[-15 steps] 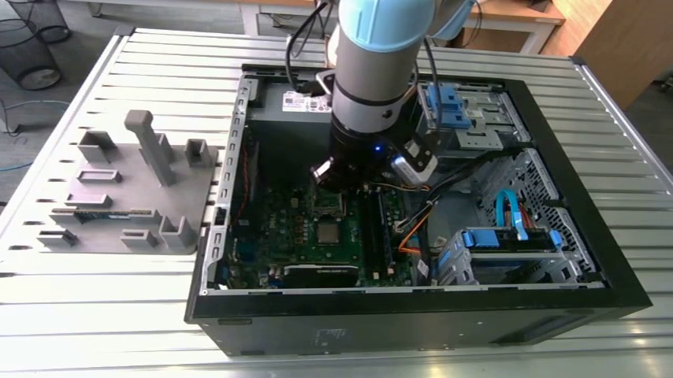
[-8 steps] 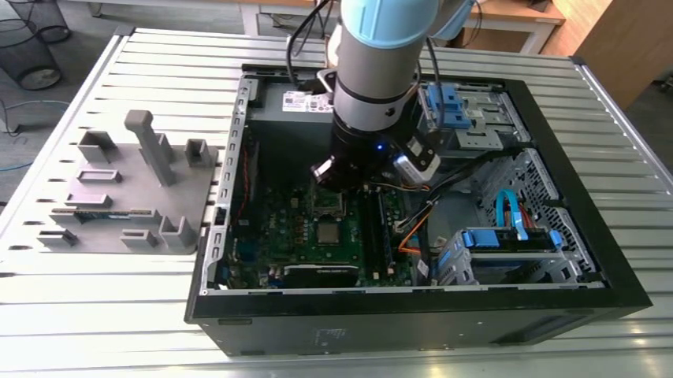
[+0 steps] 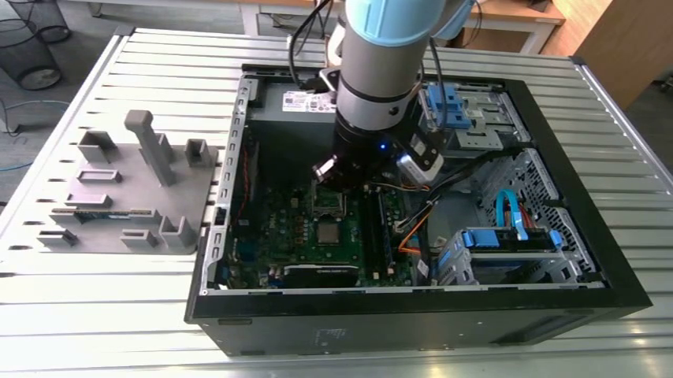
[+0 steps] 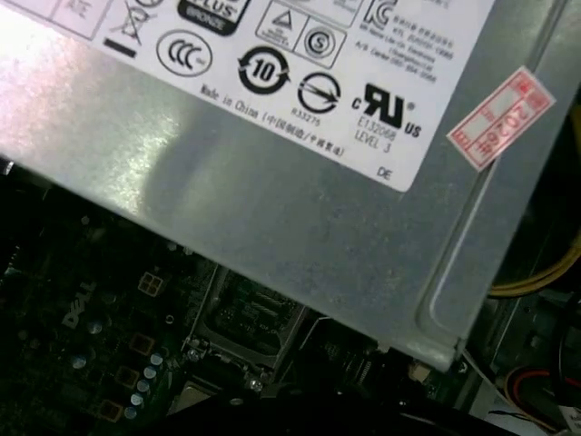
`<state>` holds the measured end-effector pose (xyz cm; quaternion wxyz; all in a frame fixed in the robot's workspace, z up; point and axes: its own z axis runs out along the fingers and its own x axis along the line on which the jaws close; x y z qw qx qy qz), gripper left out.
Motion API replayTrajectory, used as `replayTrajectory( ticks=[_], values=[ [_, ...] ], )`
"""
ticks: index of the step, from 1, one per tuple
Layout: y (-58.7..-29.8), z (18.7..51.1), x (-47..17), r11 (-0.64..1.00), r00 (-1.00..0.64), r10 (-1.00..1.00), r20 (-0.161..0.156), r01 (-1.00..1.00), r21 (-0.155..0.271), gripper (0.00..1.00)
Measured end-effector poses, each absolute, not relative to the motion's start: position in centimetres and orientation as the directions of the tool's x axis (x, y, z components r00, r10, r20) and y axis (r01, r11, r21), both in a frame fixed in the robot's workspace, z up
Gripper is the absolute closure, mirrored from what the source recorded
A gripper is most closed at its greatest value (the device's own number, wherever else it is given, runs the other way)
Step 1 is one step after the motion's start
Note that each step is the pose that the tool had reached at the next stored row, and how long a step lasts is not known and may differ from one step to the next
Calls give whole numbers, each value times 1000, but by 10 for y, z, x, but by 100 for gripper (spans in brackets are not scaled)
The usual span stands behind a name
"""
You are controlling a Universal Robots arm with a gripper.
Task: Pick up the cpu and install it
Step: 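Close the cpu cover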
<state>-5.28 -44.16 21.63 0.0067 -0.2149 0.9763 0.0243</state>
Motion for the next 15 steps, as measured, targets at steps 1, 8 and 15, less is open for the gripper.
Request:
replayTrajectory(
  ticks=[1,8,15],
  values=[
    [-441,216,-53,906,-908,-419,-24,-420,45,89],
    [-441,206,-52,906,-907,-421,-23,-421,43,89],
    [-439,200,-52,906,-907,-421,-22,-421,42,89]
  ],
)
